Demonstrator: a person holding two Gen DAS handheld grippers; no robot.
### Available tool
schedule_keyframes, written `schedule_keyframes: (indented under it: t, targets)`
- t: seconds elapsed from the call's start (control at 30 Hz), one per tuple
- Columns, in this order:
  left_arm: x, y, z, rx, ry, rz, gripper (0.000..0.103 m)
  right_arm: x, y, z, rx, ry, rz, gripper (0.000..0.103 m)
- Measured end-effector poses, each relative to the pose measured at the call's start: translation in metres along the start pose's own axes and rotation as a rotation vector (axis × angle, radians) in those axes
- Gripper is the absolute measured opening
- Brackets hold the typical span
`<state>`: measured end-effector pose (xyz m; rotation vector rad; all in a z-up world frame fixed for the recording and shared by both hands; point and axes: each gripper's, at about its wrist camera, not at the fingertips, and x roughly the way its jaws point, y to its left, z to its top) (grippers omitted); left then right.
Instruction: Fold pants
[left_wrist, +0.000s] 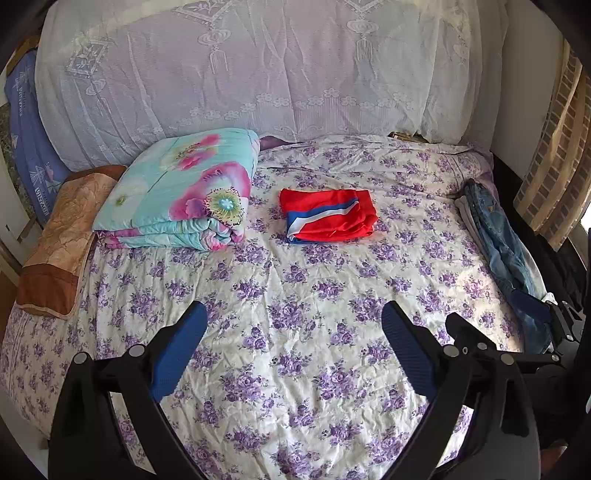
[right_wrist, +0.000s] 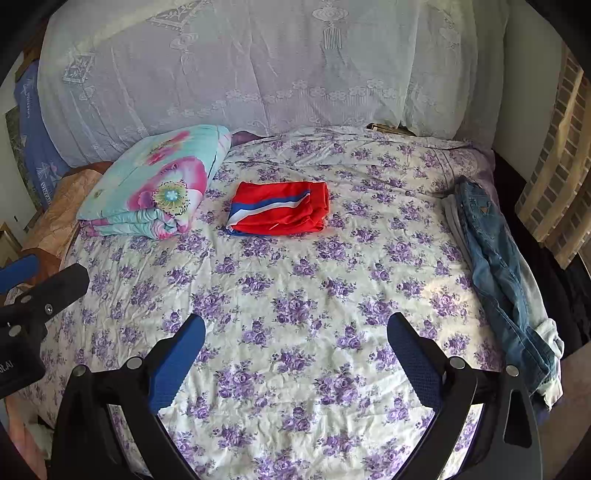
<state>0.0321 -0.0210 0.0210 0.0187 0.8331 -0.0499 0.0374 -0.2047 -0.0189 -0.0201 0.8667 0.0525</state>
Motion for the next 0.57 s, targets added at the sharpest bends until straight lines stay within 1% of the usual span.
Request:
schedule_keyframes:
  t: [0.3,0.57]
  targets:
    - [0.0043,-0.0014,0.0009,0.004,-0.004,0.006,0.093,-0.0003,0.0014,0.0001,-0.001,0.0,0.0,0.099]
    - [0.0072,0.0013,0.0004,-0.006,0.012,0.0,0.093,0.0022,-0.0006,0.0007,-0.002,0.002,0.001,0.099]
